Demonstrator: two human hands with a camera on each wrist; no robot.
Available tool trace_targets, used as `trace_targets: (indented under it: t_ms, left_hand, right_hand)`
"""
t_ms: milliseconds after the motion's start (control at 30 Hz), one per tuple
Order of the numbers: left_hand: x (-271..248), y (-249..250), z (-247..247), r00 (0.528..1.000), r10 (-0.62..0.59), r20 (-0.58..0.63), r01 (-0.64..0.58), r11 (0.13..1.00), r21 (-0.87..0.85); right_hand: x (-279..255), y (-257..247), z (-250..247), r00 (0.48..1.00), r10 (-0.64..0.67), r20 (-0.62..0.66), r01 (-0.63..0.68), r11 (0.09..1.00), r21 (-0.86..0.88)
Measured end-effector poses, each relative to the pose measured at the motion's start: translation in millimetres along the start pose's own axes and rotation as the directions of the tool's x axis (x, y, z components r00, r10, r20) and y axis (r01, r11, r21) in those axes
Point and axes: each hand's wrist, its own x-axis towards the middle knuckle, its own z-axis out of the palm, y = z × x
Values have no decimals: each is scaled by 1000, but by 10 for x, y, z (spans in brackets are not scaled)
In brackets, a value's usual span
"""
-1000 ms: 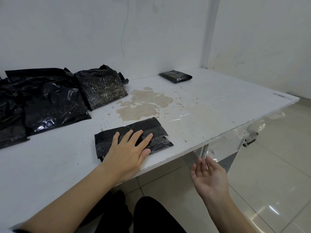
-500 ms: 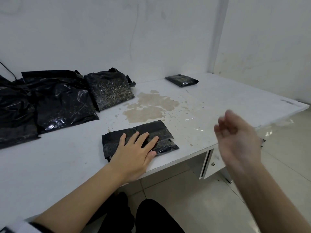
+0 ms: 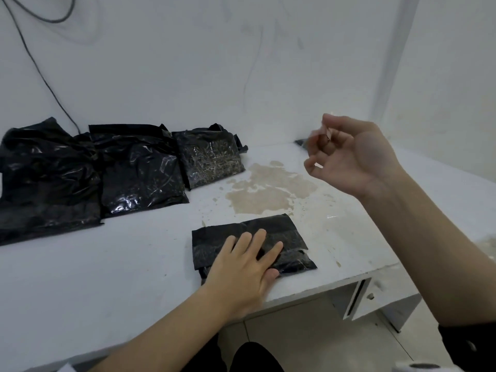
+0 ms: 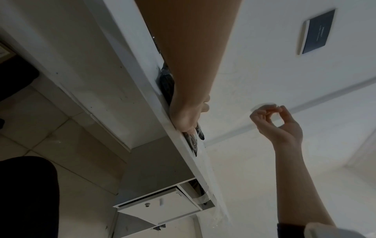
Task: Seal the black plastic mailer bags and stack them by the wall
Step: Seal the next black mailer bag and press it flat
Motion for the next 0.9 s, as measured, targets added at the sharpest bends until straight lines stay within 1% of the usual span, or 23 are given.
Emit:
trace_targets:
  t_ms: [100, 167, 233, 267, 300, 333, 367, 400, 433, 467, 500, 533, 567, 600, 633, 700, 800, 900]
  left_hand:
    - [-17, 20, -9, 998, 1, -70, 0, 1000, 11]
    - [-12, 13, -7, 996, -2, -84, 1, 1000, -7]
    - [-13, 5, -161, 996, -59, -61, 51, 990, -128]
    - [-14, 11, -291, 994, -108, -28, 98, 967, -233]
    - [-29, -6, -379, 983, -180, 25, 176, 906, -384]
    - [-35, -28, -443, 960, -265, 92, 268, 769, -580]
    - [-31, -64, -498, 919, -335, 210, 367, 526, -767]
    - [-22, -119, -534, 868, -417, 270, 405, 280, -870]
    - [-7, -189, -560, 794, -510, 331, 409, 46, -911]
    - [0, -266, -567, 709, -563, 426, 398, -179, -900]
    - [11, -338, -578, 639, -561, 527, 374, -372, -850]
    - [18, -405, -583, 592, -523, 613, 346, -523, -779]
    - [14, -469, -587, 569, -473, 673, 306, -638, -707]
    - [5, -528, -596, 564, -425, 708, 278, -710, -647]
    - [-8, -571, -596, 567, -387, 727, 261, -753, -604]
    - [-36, -621, -594, 577, -345, 740, 250, -788, -562]
    - [-46, -631, -611, 583, -320, 747, 262, -796, -546]
    - [-54, -625, -620, 593, -317, 740, 261, -794, -549]
  right_hand:
    - [92, 49, 209, 997, 41, 61, -41, 999, -3]
    - [137, 89, 341, 994, 61, 90, -60, 998, -17]
    - [168, 124, 458, 991, 77, 111, -75, 997, -23]
    - [177, 135, 501, 989, 81, 120, -79, 997, -22]
    - [187, 154, 558, 987, 88, 134, -86, 996, -23]
    - [189, 162, 598, 985, 92, 143, -89, 996, -22]
    - [192, 178, 644, 983, 99, 154, -97, 995, -23]
    - [189, 196, 685, 980, 110, 166, -107, 994, -26]
    - [182, 215, 725, 976, 123, 178, -120, 992, -32]
    - [171, 237, 764, 972, 140, 191, -135, 990, -40]
    - [155, 259, 802, 967, 158, 202, -151, 987, -48]
    - [137, 281, 839, 961, 175, 213, -166, 984, -57]
    - [118, 304, 873, 956, 190, 224, -180, 981, -66]
    - [97, 324, 905, 951, 204, 234, -191, 979, -76]
    - [77, 343, 936, 945, 219, 244, -204, 975, -85]
    - [42, 381, 988, 931, 248, 267, -227, 968, -105]
    - [11, 430, 1035, 915, 280, 292, -255, 959, -121]
    - [3, 449, 1042, 911, 291, 292, -266, 956, -122]
